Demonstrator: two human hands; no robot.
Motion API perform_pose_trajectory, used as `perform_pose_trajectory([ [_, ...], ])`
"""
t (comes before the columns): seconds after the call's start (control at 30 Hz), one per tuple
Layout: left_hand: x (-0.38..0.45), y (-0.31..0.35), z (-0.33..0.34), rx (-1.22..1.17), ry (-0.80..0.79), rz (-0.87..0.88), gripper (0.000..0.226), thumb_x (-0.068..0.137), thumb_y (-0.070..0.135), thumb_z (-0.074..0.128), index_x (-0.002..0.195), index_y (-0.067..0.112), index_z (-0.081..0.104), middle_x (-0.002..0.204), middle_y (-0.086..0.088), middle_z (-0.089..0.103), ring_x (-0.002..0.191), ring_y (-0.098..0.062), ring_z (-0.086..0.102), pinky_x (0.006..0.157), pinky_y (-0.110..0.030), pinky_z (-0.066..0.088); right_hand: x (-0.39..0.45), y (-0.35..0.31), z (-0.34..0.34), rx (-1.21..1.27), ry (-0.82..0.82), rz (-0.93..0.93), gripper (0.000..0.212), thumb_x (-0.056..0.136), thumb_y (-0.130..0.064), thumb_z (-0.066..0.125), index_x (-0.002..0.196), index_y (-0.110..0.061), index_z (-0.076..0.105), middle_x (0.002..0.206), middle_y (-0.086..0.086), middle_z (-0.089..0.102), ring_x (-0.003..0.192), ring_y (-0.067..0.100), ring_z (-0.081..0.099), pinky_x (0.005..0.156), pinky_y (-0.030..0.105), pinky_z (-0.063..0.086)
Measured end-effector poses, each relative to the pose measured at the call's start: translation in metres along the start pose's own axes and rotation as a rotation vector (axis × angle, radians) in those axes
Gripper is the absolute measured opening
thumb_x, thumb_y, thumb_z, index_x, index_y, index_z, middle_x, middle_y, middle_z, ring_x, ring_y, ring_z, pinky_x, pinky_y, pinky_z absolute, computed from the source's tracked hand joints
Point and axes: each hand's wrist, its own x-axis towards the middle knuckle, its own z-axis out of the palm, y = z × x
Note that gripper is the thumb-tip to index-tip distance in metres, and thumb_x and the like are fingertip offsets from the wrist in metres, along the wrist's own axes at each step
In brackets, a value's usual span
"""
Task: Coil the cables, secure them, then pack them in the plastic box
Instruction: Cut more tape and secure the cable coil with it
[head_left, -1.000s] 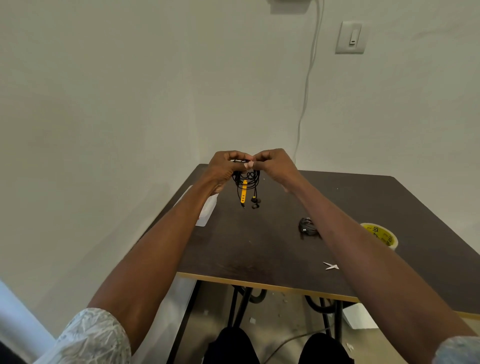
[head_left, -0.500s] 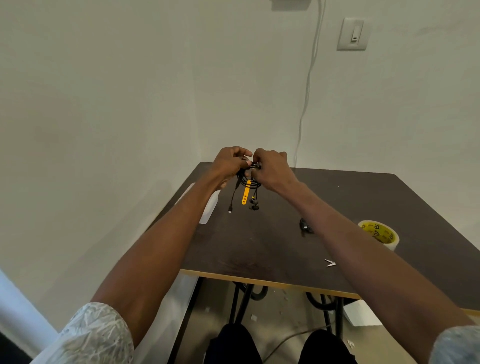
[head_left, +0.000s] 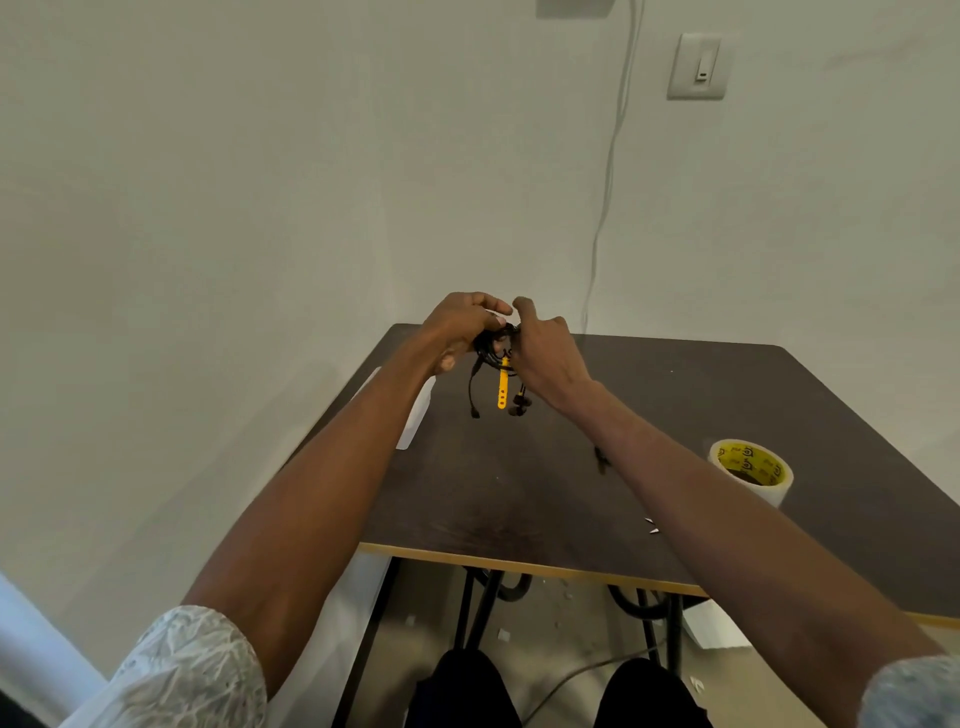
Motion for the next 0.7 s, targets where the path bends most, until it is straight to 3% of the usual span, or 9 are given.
perform_pose_trajectory([
  [0.1, 0.0, -0.006, 0.0, 0.085, -0.021, 0.009, 0.02, 0.081, -0.005, 0.067, 0.1, -0.001, 0.068, 0.085, -0.013, 0.069, 0.072, -0.021, 0.065, 0.074, -0.032, 0.057, 0.001, 0.005, 0.0, 0.078, 0.004, 0.048, 0.032, 0.092, -0.005, 0.047, 0.124, 0.0, 0.046, 0.084, 0.013, 0.071, 0.077, 0.04, 0.059, 0.072, 0.034, 0.031],
  [0.2, 0.003, -0.015, -0.001, 0.116, 0.051, 0.018, 0.017, 0.079, -0.01, 0.066, 0.095, -0.002, 0.069, 0.083, -0.017, 0.069, 0.071, -0.023, 0.066, 0.075, -0.031, 0.058, 0.002, 0.009, 0.001, 0.27, -0.049, 0.155, 0.042, 0.09, -0.022, 0.062, 0.127, -0.007, 0.05, 0.105, 0.009, 0.07, 0.096, 0.032, 0.064, 0.087, 0.042, 0.047],
  [0.3, 0.002, -0.019, -0.003, 0.022, 0.038, 0.006, 0.017, 0.082, -0.012, 0.062, 0.098, -0.007, 0.066, 0.08, -0.019, 0.067, 0.059, -0.02, 0.063, 0.066, -0.028, 0.057, 0.002, 0.019, -0.001, 0.474, -0.061, 0.289, 0.049, 0.083, -0.028, 0.072, 0.126, -0.013, 0.057, 0.116, 0.001, 0.063, 0.093, 0.017, 0.062, 0.083, 0.029, 0.049],
  [0.4, 0.004, -0.021, -0.002, -0.065, 0.046, -0.002, 0.016, 0.083, -0.014, 0.06, 0.098, -0.009, 0.065, 0.079, -0.017, 0.065, 0.059, -0.02, 0.061, 0.06, -0.024, 0.055, 0.003, 0.028, -0.007, 0.58, -0.048, 0.335, 0.041, 0.082, -0.025, 0.075, 0.12, -0.012, 0.065, 0.109, 0.0, 0.068, 0.091, 0.012, 0.064, 0.079, 0.022, 0.048],
  [0.5, 0.008, -0.022, 0.0, -0.185, 0.033, -0.002, 0.013, 0.084, -0.016, 0.058, 0.093, -0.008, 0.064, 0.081, -0.019, 0.063, 0.066, -0.024, 0.063, 0.06, -0.024, 0.056, 0.005, 0.028, -0.005, 0.603, -0.107, 0.308, 0.031, 0.082, -0.022, 0.076, 0.109, -0.008, 0.071, 0.097, 0.005, 0.073, 0.089, 0.015, 0.067, 0.08, 0.029, 0.051],
  [0.63, 0.01, -0.024, 0.004, -0.236, 0.039, -0.011, 0.012, 0.086, -0.014, 0.057, 0.094, -0.009, 0.062, 0.08, -0.019, 0.064, 0.065, -0.022, 0.067, 0.066, -0.025, 0.057, 0.005, 0.024, 0.002, 0.578, -0.125, 0.311, 0.018, 0.084, -0.019, 0.07, 0.092, -0.003, 0.073, 0.084, 0.015, 0.072, 0.077, 0.024, 0.064, 0.067, 0.033, 0.048],
  [0.7, 0.011, -0.028, 0.007, -0.163, 0.057, 0.019, 0.012, 0.086, -0.012, 0.059, 0.097, -0.007, 0.062, 0.084, -0.019, 0.065, 0.068, -0.02, 0.068, 0.067, -0.025, 0.057, 0.005, 0.022, 0.006, 0.555, -0.125, 0.329, 0.016, 0.087, -0.014, 0.063, 0.084, 0.001, 0.067, 0.074, 0.014, 0.066, 0.065, 0.017, 0.053, 0.058, 0.028, 0.04],
])
